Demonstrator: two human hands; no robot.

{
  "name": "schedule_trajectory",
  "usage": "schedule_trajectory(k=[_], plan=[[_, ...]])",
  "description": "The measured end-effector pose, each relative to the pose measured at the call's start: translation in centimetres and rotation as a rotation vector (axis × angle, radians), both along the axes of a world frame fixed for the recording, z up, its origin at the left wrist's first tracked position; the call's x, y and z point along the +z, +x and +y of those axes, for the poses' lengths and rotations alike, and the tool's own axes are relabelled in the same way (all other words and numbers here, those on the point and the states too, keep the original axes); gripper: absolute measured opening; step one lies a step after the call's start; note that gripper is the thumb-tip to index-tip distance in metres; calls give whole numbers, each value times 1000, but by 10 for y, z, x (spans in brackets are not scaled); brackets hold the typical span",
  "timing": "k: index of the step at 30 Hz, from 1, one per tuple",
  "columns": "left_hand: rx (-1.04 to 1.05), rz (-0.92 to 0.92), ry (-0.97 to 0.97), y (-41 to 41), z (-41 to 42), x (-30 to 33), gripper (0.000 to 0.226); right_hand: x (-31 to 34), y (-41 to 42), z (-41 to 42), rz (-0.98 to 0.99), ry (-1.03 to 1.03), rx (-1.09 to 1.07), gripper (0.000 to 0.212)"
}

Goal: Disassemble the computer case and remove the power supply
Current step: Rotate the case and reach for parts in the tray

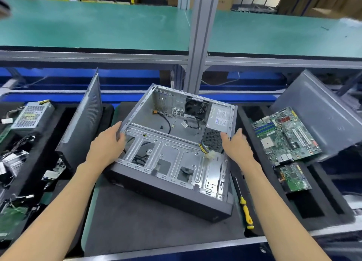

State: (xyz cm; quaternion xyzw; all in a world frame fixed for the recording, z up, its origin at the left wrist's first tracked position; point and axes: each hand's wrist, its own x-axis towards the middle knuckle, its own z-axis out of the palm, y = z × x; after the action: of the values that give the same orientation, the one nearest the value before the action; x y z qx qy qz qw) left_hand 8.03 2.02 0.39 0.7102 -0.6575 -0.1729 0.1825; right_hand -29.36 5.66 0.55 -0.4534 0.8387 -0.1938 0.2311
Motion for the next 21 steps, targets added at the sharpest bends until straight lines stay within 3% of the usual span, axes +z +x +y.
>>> schedule_trajectory(k=[2,5,8,14,17,21], plan=[[76,41,-74,-3,9,1,51,3,2,-3,-12,-147,22,88],[257,97,-331,-15,35,0,46,9,0,-19,45,-358,114,83],[532,214,-426,-44,70,-5,56,13,-3,-45,78,-421,198,80],[779,690,-189,-83,92,-8,83,5,-8,-96,231,-327,276,78],[799,796,-193,-92,85,-4,87,-3,-14,-109,310,-207,272,78],[817,802,-282,-107,81,-8,81,-10,-13,-115,388,-136,277,72]])
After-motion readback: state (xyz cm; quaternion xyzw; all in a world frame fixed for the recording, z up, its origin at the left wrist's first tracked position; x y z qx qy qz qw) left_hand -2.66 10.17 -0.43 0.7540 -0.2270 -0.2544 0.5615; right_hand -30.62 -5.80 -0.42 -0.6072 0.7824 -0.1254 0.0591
